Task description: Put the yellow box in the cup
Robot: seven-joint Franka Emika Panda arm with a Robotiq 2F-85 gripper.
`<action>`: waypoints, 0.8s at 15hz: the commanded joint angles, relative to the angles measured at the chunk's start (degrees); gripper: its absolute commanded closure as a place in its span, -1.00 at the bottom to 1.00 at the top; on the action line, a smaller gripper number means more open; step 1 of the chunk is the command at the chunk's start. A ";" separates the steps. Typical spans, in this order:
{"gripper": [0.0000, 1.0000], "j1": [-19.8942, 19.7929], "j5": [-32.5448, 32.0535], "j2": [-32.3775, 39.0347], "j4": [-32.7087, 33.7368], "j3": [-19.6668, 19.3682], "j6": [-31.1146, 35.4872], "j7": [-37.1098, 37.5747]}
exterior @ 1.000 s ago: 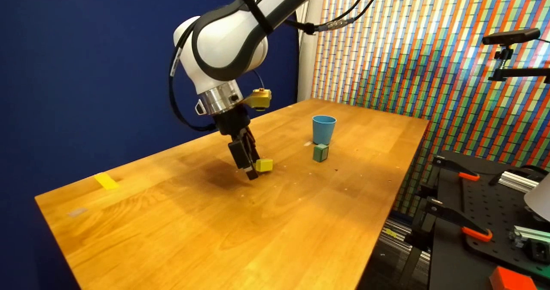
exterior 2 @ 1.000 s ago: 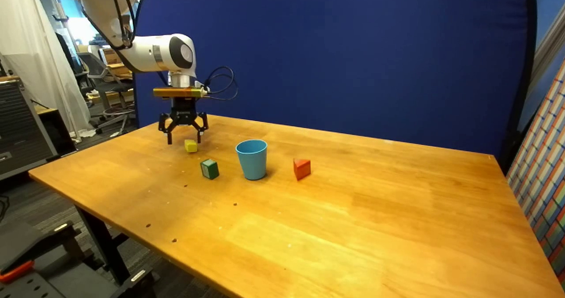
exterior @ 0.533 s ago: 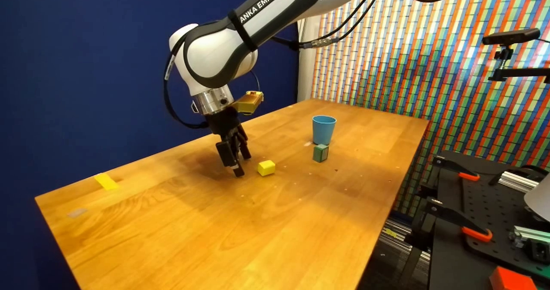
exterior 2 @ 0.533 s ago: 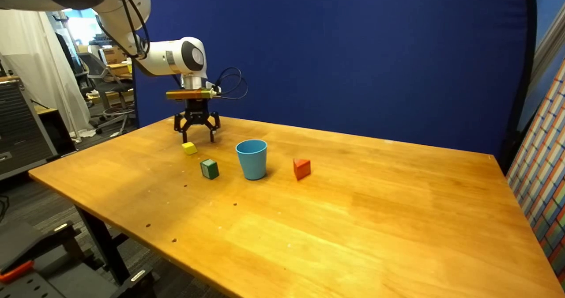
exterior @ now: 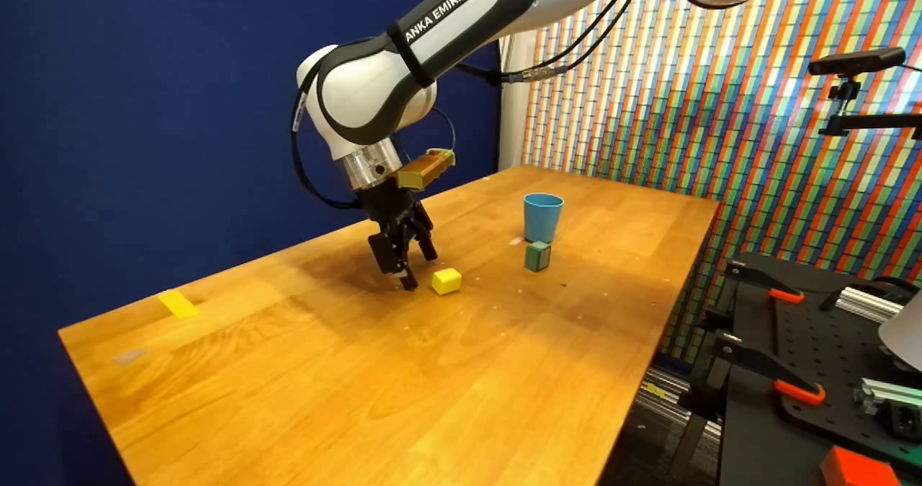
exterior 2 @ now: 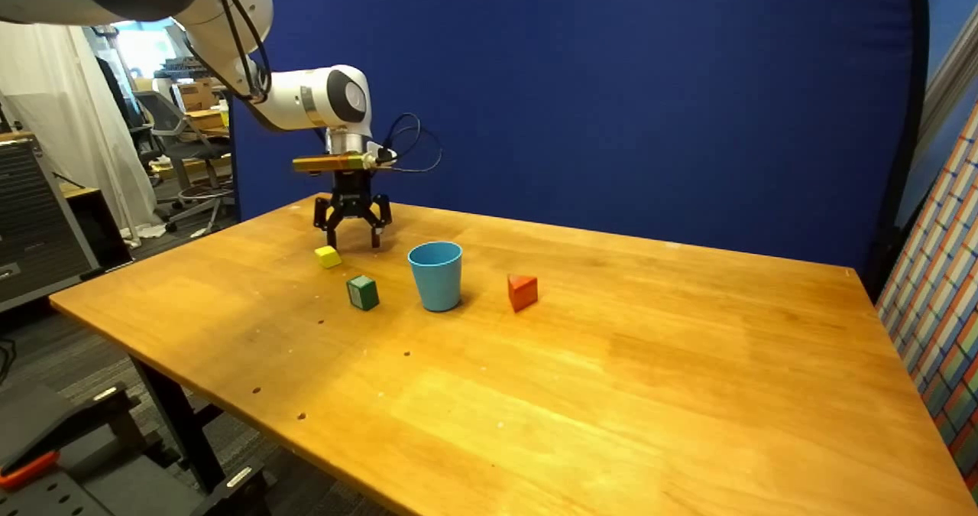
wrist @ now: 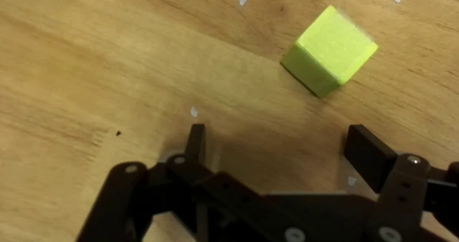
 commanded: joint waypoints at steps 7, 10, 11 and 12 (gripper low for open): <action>-1.00 -1.43 3.69 -3.91 -7.19 0.16 0.48 9.35; -1.00 -2.30 5.37 -6.63 -12.50 0.01 1.80 12.69; -1.00 -2.57 5.89 -7.55 -14.17 0.00 2.51 13.65; -1.00 -2.81 6.34 -8.11 -15.22 0.02 2.90 14.26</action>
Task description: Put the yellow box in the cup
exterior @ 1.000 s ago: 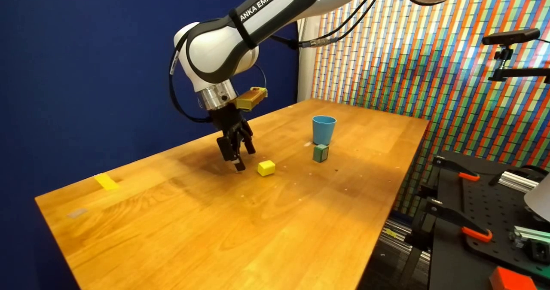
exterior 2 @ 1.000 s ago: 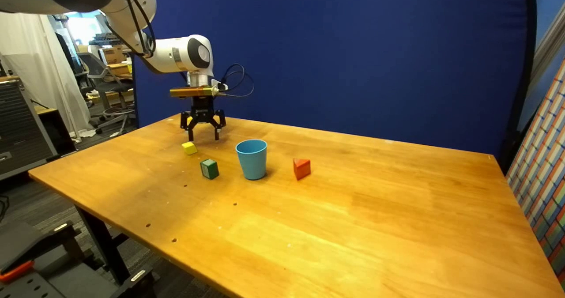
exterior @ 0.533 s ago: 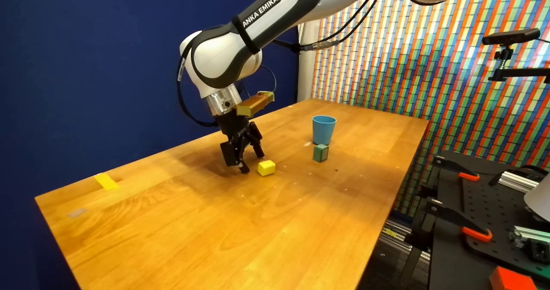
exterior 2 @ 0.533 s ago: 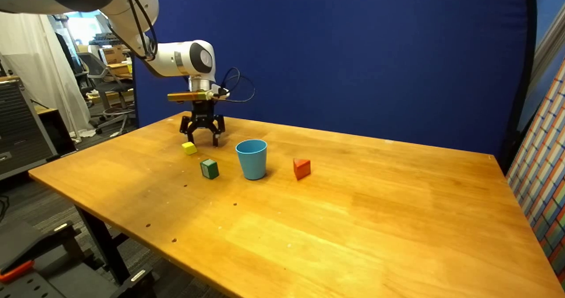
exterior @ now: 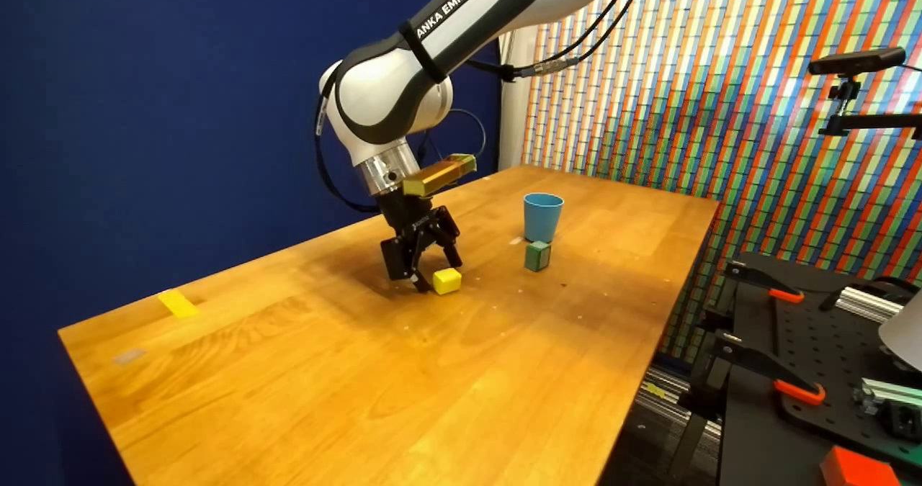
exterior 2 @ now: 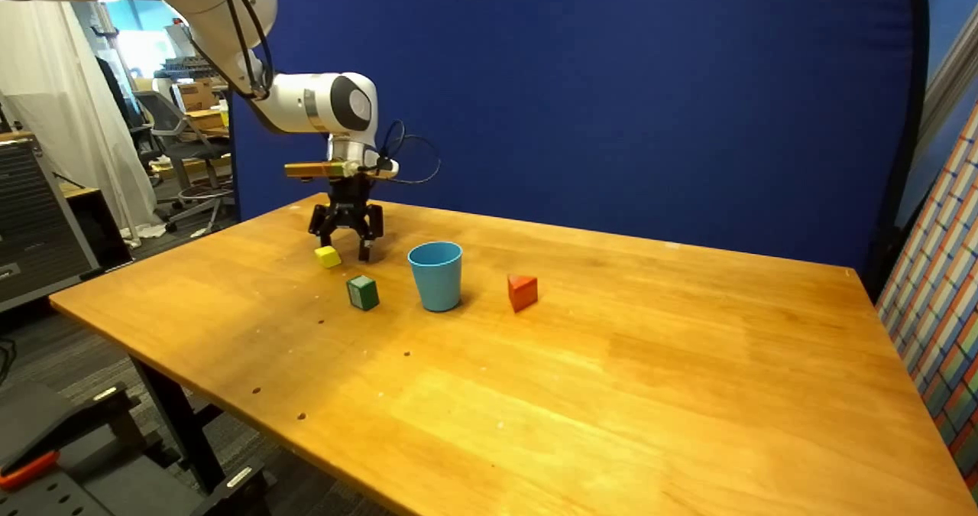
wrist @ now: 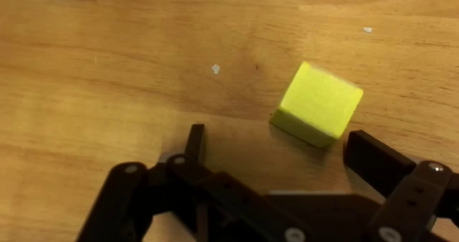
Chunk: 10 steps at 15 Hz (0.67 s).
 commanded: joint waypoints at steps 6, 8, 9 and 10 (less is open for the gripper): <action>0.15 -0.67 2.39 -7.54 -11.20 -0.68 5.02 4.56; 0.47 -0.90 2.51 -8.22 -11.79 -0.69 4.63 4.65; 0.60 -1.08 2.64 -8.48 -11.80 -0.67 4.16 4.54; 0.72 -1.37 2.63 -9.65 -12.50 -1.04 4.60 4.95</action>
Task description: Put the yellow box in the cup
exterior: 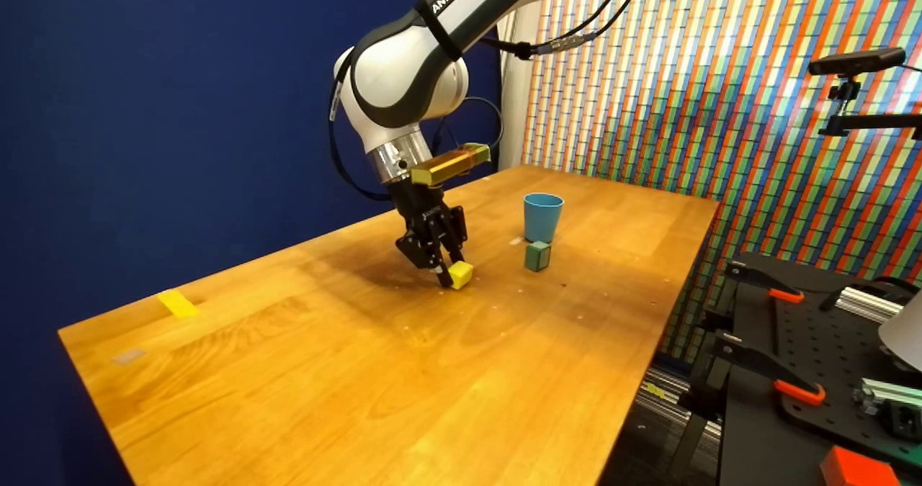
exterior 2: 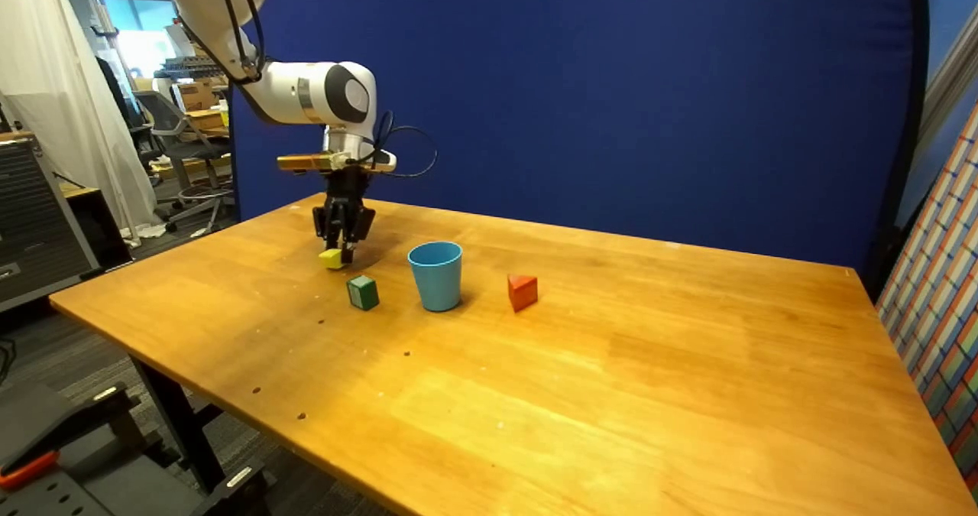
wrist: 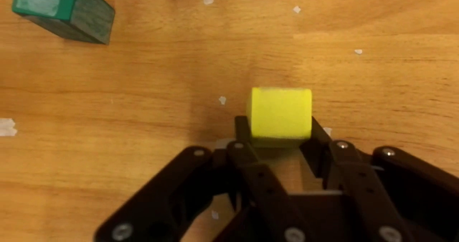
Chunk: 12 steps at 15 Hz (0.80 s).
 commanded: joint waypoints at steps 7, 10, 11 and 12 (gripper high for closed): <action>0.72 -8.25 5.20 -16.95 -14.58 -4.50 11.56 1.48; 0.72 -12.17 7.66 -23.43 -20.53 -6.46 15.40 2.16; 0.72 -13.40 8.86 -25.71 -23.17 -7.02 16.72 2.40; 0.72 -14.27 9.83 -27.57 -25.63 -7.67 17.75 3.15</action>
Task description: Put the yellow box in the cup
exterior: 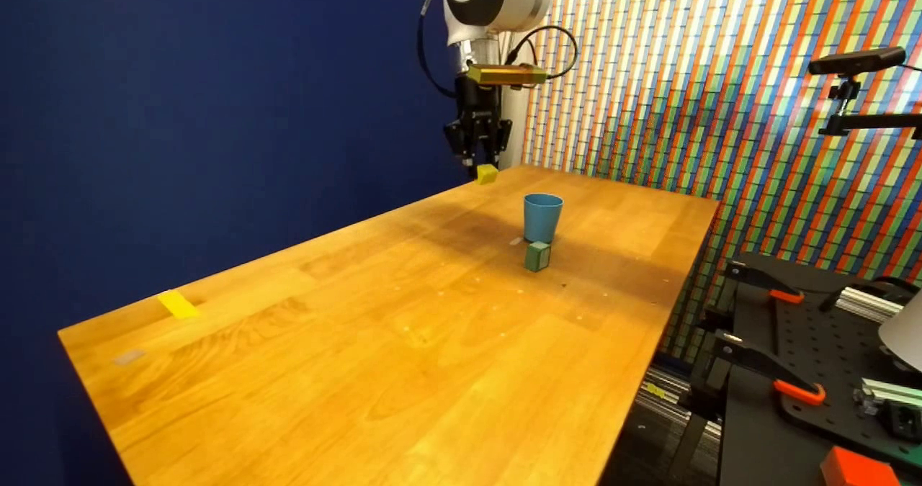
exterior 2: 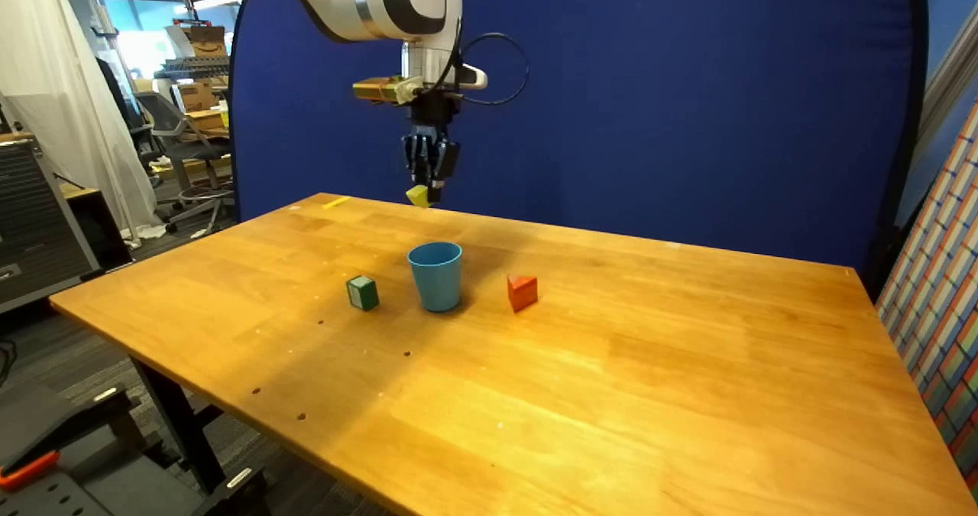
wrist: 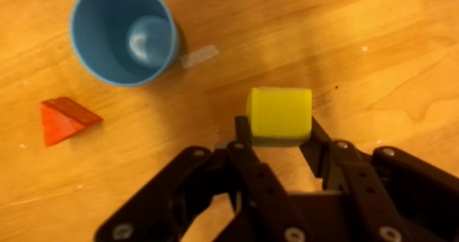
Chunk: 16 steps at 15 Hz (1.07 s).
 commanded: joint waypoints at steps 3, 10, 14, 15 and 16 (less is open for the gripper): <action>0.72 -4.34 6.36 -12.85 -17.54 -2.09 6.50 2.67; 0.71 -4.86 11.10 -18.93 -30.50 -2.95 11.82 5.66; -0.30 -4.81 10.89 -21.06 -34.70 -3.48 17.89 9.77; -0.41 -4.84 10.72 -21.49 -35.25 -3.58 18.66 10.38; -0.57 -4.83 10.40 -21.66 -35.58 -3.75 19.38 10.91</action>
